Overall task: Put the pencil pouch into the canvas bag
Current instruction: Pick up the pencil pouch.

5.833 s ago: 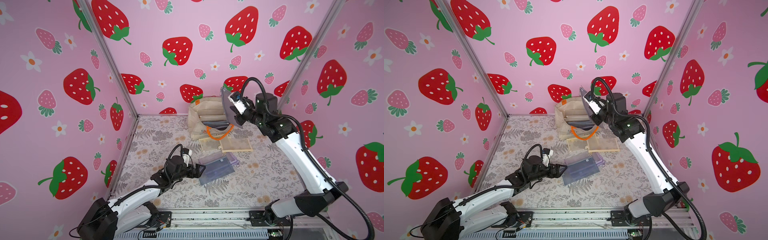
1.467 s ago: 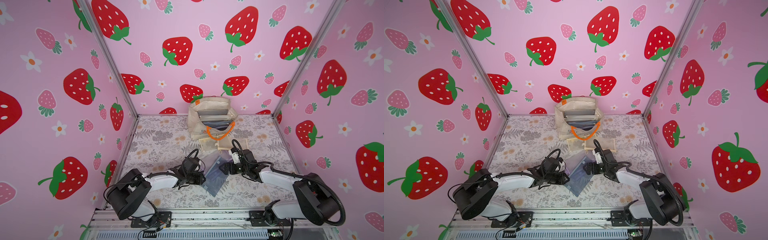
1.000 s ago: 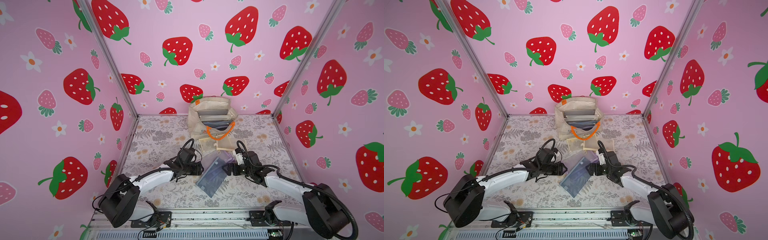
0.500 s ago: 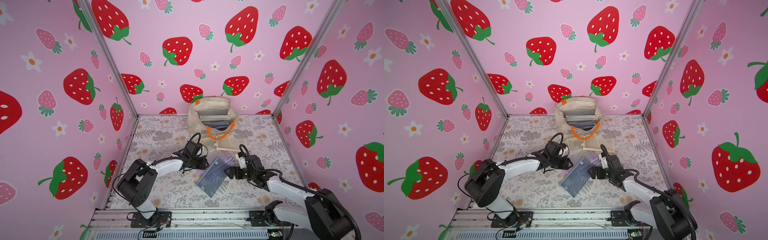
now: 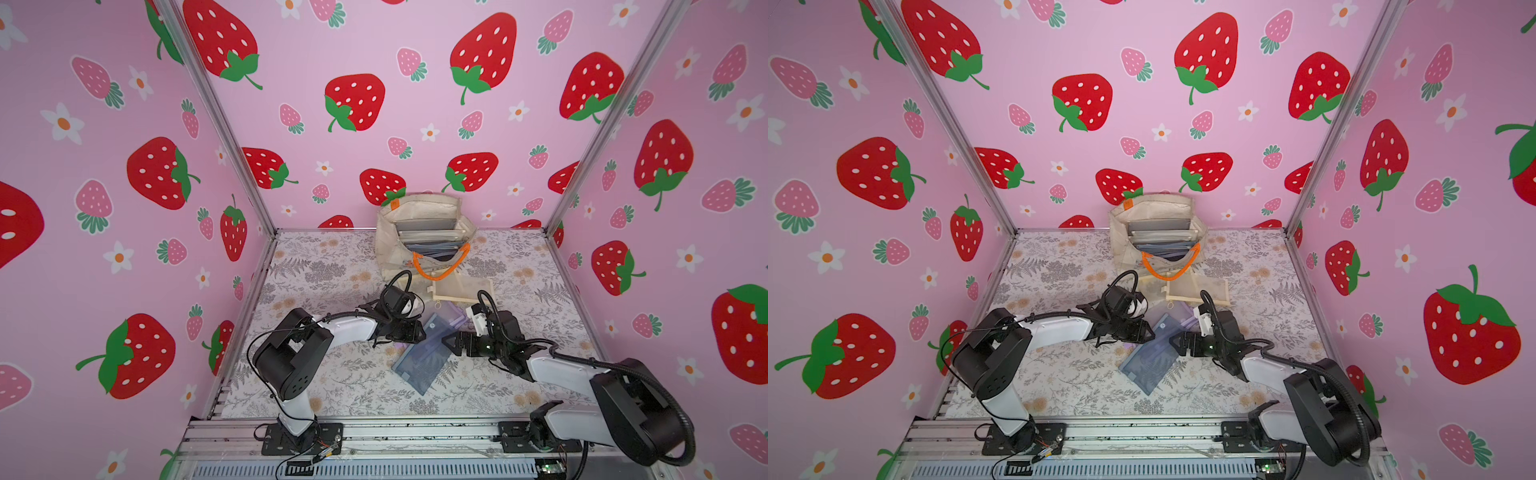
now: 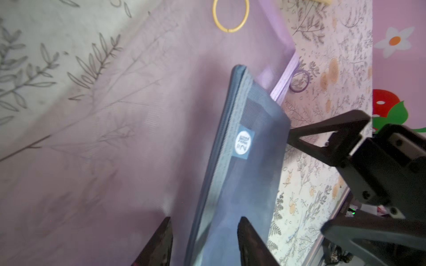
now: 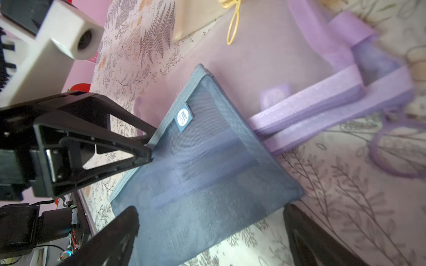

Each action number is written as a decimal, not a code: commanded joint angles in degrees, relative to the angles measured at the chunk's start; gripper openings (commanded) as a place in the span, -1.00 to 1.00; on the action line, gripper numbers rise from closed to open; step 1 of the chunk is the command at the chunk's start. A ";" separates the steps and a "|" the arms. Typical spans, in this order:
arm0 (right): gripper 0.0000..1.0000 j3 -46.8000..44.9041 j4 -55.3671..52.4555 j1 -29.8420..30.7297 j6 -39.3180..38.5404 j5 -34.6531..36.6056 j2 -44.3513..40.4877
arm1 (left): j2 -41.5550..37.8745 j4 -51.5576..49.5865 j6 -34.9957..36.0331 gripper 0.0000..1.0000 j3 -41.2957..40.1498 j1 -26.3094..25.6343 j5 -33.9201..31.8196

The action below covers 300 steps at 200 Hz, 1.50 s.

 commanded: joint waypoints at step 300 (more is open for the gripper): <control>0.99 9.02 -7.53 4.72 -8.63 -12.98 -25.83 | -35.14 8.21 -2.70 -1.00 -6.75 1.21 2.48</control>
